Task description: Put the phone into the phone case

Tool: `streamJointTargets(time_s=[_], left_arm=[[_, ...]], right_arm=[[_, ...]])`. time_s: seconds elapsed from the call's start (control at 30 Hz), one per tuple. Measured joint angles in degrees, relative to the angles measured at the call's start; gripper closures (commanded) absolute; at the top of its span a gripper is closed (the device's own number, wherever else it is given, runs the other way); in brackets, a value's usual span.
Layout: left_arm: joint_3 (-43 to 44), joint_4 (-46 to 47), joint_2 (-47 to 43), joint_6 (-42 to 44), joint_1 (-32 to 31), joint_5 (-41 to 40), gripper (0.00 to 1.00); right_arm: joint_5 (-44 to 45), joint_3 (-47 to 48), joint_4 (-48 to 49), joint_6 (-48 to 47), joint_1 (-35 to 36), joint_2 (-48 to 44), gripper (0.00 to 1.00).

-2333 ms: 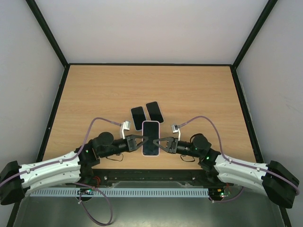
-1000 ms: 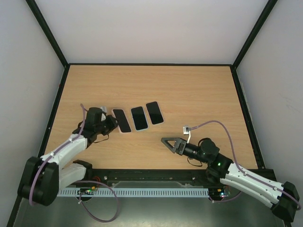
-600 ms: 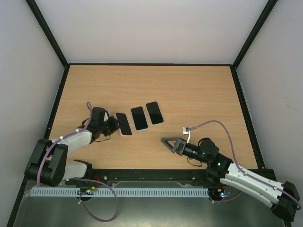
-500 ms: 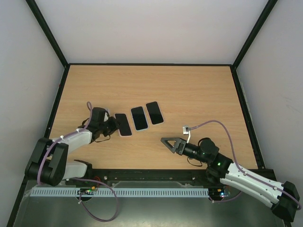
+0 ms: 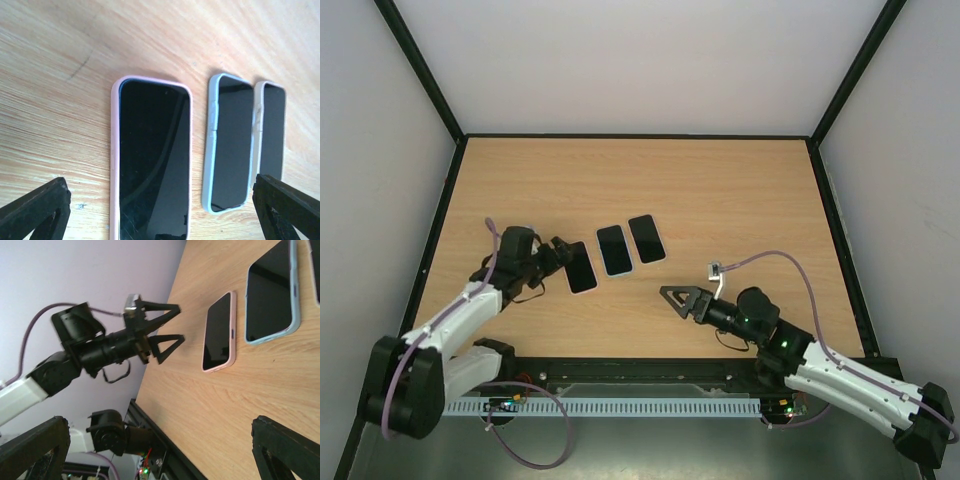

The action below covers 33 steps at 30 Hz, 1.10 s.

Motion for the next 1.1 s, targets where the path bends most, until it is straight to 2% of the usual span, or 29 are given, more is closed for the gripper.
streamJointTargets(time_s=[0.23, 0.43, 0.73, 1.1], left_arm=[[2.51, -8.61, -13.07, 1.70, 0.00, -2.38, 0.01], [6.23, -15.04, -22.77, 5.57, -0.02, -0.57, 0.01], [11.13, -21.33, -35.54, 11.10, -1.03, 8.68, 0.01], [10.14, -23.15, -43.23, 12.63, -1.42, 17.77, 0.01]], right_arm=[[7.15, 7.39, -9.79, -3.02, 0.00, 0.94, 0.02], [15.04, 15.91, -18.82, -5.88, 0.00, 2.93, 0.03], [25.79, 26.84, -28.28, -9.81, 0.00, 5.68, 0.02], [29.88, 28.13, -30.67, -9.64, 0.00, 6.12, 0.02]])
